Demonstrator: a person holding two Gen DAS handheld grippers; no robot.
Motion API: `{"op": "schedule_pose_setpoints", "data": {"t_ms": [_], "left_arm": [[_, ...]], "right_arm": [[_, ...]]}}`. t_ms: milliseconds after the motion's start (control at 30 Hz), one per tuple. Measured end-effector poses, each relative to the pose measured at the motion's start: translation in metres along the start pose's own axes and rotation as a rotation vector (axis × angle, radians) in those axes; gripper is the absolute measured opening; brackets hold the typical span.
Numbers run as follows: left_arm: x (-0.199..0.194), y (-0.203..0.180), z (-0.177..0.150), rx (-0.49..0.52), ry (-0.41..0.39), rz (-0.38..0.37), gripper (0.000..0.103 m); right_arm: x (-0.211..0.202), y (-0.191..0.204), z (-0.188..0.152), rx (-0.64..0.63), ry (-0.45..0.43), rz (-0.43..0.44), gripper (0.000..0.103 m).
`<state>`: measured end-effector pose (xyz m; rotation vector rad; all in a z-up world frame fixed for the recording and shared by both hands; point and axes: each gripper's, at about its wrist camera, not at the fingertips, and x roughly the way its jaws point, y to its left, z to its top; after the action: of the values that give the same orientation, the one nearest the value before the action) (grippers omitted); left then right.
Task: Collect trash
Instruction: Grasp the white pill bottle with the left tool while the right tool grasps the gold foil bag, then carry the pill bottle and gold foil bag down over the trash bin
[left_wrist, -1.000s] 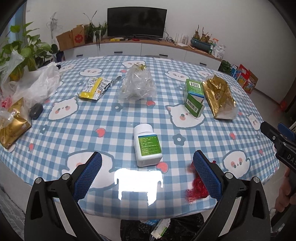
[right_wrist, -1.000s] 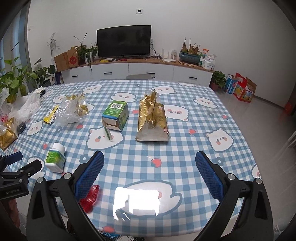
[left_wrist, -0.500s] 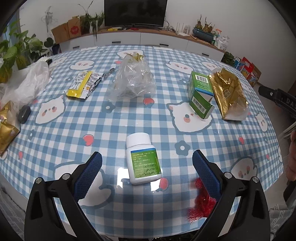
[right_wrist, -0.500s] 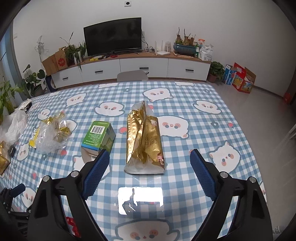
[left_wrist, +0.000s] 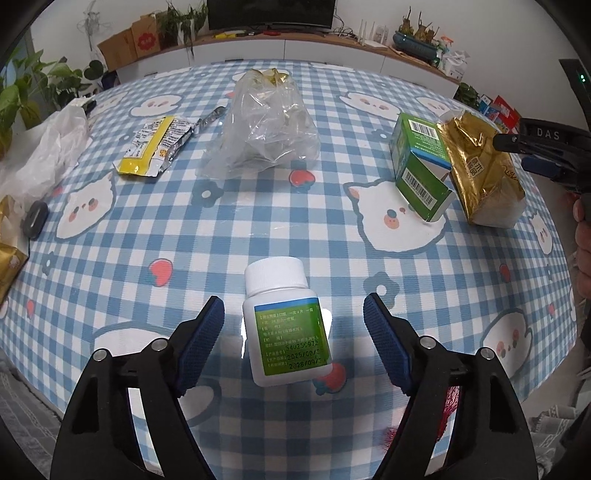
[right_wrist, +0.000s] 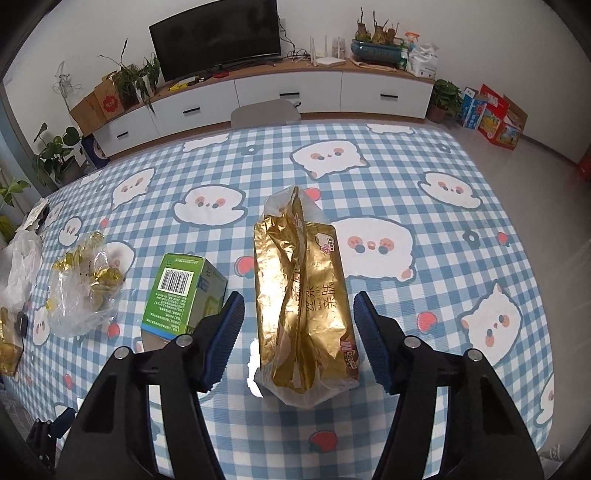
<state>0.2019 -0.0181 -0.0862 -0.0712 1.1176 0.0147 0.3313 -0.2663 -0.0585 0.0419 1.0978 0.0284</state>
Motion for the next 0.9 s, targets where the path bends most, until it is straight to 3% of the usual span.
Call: {"op": "schedule_pose_setpoints", "data": {"t_ms": [167, 533, 700, 900], "left_arm": [[0.008, 0.0, 0.001, -0.003, 0.022, 0.017, 0.068], [0.016, 0.0, -0.002, -0.02, 0.065, 0.037, 0.041], [0.018, 0.002, -0.001, -0.023, 0.068, 0.035, 0.041], [0.015, -0.002, -0.001, -0.01, 0.061, 0.04, 0.041]], "right_arm": [[0.011, 0.006, 0.003, -0.017, 0.033, -0.014, 0.046], [0.029, 0.013, 0.005, -0.031, 0.073, -0.015, 0.019], [0.034, 0.012, 0.003, -0.03, 0.087, -0.022, 0.004], [0.031, 0.011, 0.003, -0.028, 0.08, -0.027, 0.002]]}}
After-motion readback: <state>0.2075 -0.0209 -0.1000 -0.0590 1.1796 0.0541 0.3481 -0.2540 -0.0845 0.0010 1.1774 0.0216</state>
